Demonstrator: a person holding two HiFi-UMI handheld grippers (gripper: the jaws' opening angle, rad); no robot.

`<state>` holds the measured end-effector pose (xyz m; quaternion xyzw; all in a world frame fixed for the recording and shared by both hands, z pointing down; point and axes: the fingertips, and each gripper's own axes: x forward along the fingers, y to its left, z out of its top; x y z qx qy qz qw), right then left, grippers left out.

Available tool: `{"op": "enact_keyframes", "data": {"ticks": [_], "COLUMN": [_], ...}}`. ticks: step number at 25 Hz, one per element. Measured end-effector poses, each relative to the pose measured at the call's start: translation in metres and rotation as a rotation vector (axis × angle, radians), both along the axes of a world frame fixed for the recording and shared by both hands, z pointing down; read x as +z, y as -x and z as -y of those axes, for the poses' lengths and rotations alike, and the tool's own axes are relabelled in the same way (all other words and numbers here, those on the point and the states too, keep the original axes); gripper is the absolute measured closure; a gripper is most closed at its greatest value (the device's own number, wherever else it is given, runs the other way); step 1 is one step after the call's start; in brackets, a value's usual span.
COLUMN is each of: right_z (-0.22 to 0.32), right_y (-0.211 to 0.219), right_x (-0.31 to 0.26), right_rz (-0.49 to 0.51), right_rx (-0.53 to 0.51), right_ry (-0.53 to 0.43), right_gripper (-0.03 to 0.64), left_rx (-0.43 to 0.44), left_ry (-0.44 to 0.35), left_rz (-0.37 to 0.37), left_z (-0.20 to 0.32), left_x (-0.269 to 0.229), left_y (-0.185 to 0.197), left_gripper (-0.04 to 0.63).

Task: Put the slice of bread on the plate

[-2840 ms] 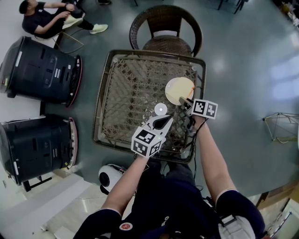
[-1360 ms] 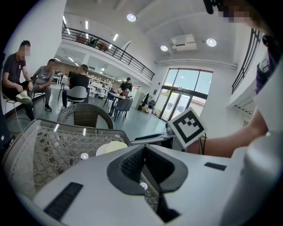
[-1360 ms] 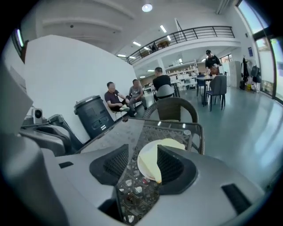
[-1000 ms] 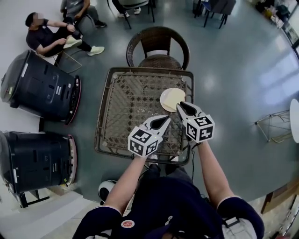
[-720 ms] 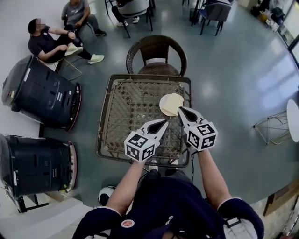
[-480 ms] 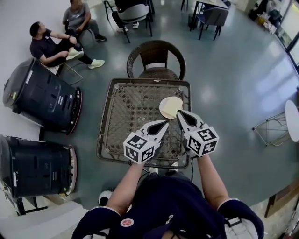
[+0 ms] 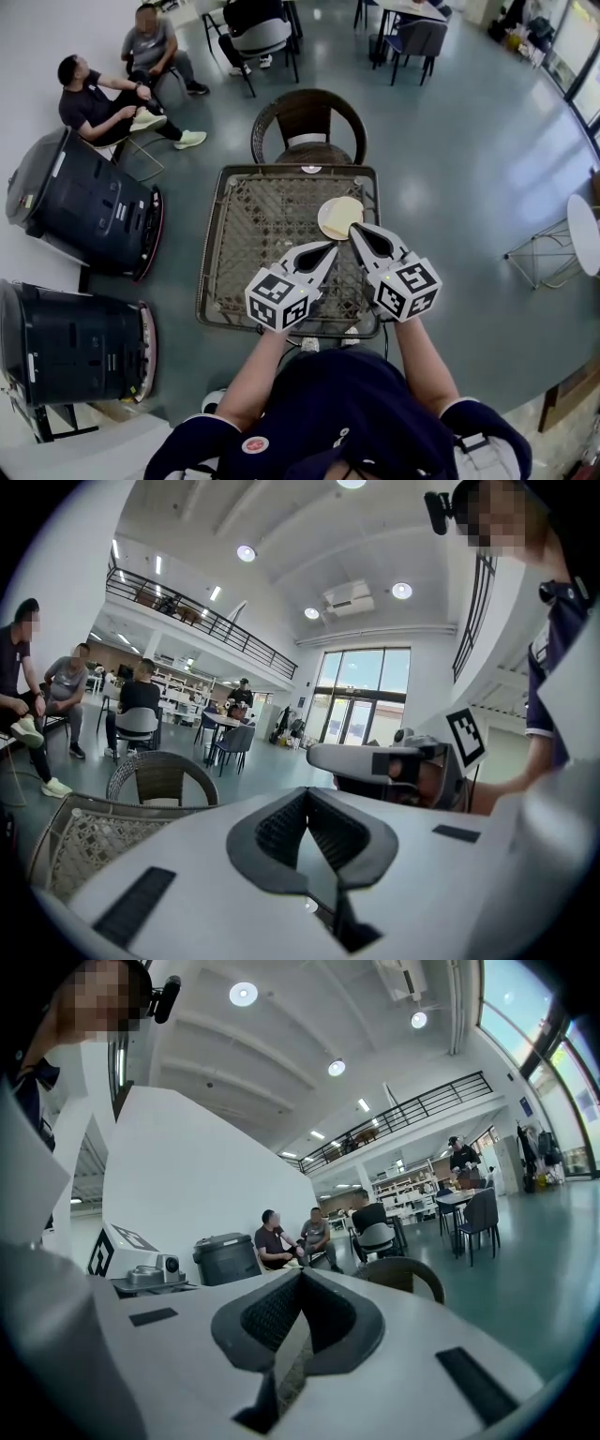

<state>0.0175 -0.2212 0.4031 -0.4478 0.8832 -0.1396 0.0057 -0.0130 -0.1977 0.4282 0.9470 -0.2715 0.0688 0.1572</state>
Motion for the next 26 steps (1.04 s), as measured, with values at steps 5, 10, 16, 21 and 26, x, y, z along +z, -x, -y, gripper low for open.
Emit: {"op": "enact_keyframes", "data": {"ticks": [5,10,16,21,26], "right_z": [-0.002,-0.001,-0.002,-0.003,-0.004], "right_y": [0.001,-0.001,-0.002,-0.004,-0.006], "right_x": [-0.003,-0.005,-0.010,-0.011,-0.016], "right_rz": [0.000,0.010,0.018,0.020,0.017], "right_rx": [0.004,0.004,0.005,0.009,0.010], "right_ry": [-0.013,-0.014,-0.013,-0.018,-0.026], "right_gripper": [0.609,0.609,0.609,0.609,0.609], "left_rx": [0.002,0.001,0.001,0.003,0.001], "left_ry": [-0.003,-0.012,-0.014,-0.014,-0.014], "left_rz": [-0.001,-0.004,-0.009,-0.010,-0.012], "left_z": [-0.002,-0.003,-0.004,-0.005,-0.006], "left_x": [-0.001,-0.005,-0.009,-0.008,-0.011], "left_y": [0.001,0.000,0.000,-0.001,-0.003], "left_gripper": [0.589,0.589,0.589,0.589,0.589]}}
